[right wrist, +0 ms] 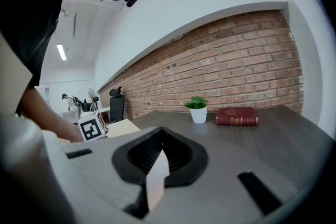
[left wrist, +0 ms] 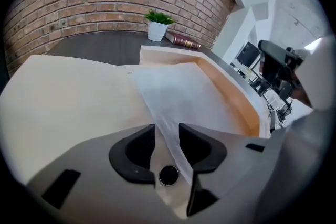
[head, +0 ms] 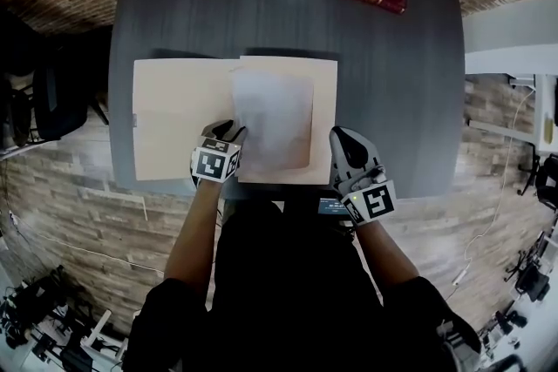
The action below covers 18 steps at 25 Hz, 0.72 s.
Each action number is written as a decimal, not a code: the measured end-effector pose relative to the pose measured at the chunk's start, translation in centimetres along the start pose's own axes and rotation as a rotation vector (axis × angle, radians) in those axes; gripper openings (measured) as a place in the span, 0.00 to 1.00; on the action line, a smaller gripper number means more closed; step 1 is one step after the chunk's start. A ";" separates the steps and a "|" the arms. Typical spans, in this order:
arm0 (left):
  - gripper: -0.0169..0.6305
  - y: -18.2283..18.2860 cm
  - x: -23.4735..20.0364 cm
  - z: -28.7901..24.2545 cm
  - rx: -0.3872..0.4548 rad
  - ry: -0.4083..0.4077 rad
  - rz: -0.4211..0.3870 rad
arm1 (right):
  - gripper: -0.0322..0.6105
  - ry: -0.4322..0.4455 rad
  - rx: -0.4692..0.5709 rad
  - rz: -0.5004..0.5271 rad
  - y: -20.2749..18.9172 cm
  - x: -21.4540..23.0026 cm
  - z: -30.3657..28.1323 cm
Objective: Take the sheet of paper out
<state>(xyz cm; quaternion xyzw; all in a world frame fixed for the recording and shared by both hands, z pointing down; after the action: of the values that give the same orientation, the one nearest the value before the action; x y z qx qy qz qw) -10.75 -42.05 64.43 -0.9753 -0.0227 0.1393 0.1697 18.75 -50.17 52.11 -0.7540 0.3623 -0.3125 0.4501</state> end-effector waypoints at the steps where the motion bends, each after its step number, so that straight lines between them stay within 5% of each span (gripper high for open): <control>1: 0.24 0.1 0.1 -0.2 -0.011 0.007 0.000 | 0.05 0.005 -0.002 0.000 0.0 0.3 0.0; 5: 0.21 0.3 0.1 -0.3 -0.042 0.031 0.011 | 0.05 0.023 -0.009 0.008 -0.2 0.8 -0.1; 12: 0.04 0.7 0.1 -0.8 -0.112 0.159 -0.093 | 0.05 0.050 -0.015 0.009 -0.4 1.4 -0.5; 18: 0.02 0.2 -0.5 -0.4 -0.064 0.151 -0.017 | 0.05 0.067 -0.009 0.019 -0.2 2.0 -0.6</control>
<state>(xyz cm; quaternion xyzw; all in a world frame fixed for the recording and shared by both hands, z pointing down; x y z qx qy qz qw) -11.07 -42.42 64.86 -0.9877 -0.0226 0.0631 0.1410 19.41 -52.06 52.81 -0.7417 0.3857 -0.3314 0.4373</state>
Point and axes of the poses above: the fingertips, and each gripper's own axes: z backward along the fingers, x to its right, y out of its top, the point moved 10 cm from there along z, backward along the fingers, and after that the axes turned 9 degrees about -x, right-handed, at the moved point
